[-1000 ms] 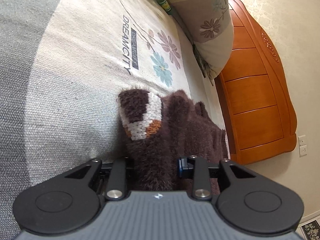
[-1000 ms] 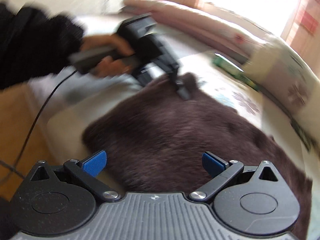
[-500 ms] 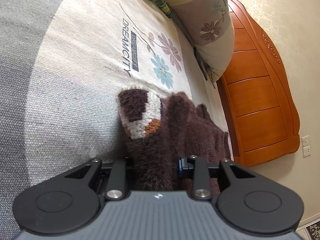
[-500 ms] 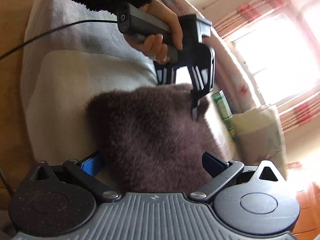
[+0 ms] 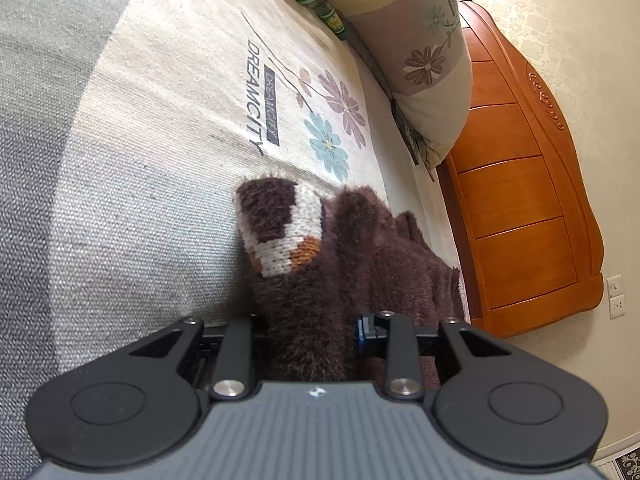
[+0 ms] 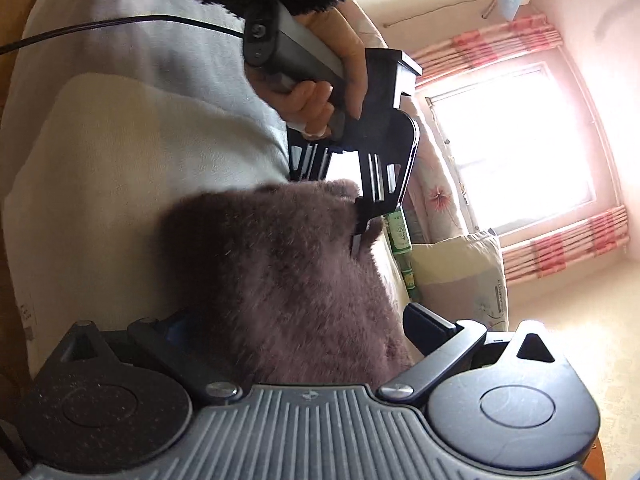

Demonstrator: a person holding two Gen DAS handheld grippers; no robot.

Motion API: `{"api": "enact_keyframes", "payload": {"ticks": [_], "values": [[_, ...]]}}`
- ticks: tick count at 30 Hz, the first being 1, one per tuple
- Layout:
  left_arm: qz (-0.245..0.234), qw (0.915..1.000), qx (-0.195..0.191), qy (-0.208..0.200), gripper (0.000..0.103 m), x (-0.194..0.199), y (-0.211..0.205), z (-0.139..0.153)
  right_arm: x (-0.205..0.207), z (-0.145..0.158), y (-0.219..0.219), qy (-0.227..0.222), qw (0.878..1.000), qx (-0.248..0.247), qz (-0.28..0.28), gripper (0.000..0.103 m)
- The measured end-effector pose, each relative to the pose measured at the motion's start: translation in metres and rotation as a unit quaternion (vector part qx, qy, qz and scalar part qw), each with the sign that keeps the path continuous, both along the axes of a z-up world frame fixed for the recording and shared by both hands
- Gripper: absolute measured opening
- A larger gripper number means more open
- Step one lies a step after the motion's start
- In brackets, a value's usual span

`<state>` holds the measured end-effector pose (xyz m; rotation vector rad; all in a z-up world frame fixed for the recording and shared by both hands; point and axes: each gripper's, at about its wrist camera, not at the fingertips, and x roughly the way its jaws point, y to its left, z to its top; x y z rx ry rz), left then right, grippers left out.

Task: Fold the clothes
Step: 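Close the left gripper on the sweater edge while the right gripper closes beside it, then lift the held sweater with both grippers and turn it over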

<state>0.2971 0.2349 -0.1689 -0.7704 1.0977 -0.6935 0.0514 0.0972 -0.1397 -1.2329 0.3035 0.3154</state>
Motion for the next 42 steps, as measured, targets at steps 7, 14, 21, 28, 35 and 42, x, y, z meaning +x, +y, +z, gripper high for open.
{"api": "enact_keyframes", "payload": {"ticks": [7, 14, 21, 28, 35, 42], "values": [[-0.002, 1.0000, 0.000, 0.001, 0.032, 0.001, -0.001, 0.001, -0.012, -0.008, 0.002, 0.018, 0.999, 0.024, -0.015, 0.067], [0.003, 0.9999, 0.011, -0.001, 0.033, 0.001, -0.005, 0.004, -0.001, -0.001, -0.002, 0.071, 0.996, 0.044, -0.003, 0.036], [0.028, 0.9986, 0.043, -0.010, 0.032, -0.004, -0.013, 0.015, -0.006, -0.005, 0.002, 0.076, 0.995, 0.063, -0.006, 0.027], [0.033, 0.9928, 0.112, -0.025, 0.029, -0.008, -0.028, 0.049, -0.010, 0.010, -0.003, 0.085, 0.991, 0.099, -0.012, 0.024], [0.018, 0.9853, 0.153, -0.073, 0.029, -0.020, -0.046, 0.111, -0.019, 0.038, -0.018, 0.068, 0.986, 0.150, -0.012, 0.022], [0.007, 0.9743, 0.204, -0.096, 0.029, -0.025, -0.081, 0.152, -0.031, 0.067, -0.046, 0.047, 0.978, 0.201, -0.021, 0.021]]}}
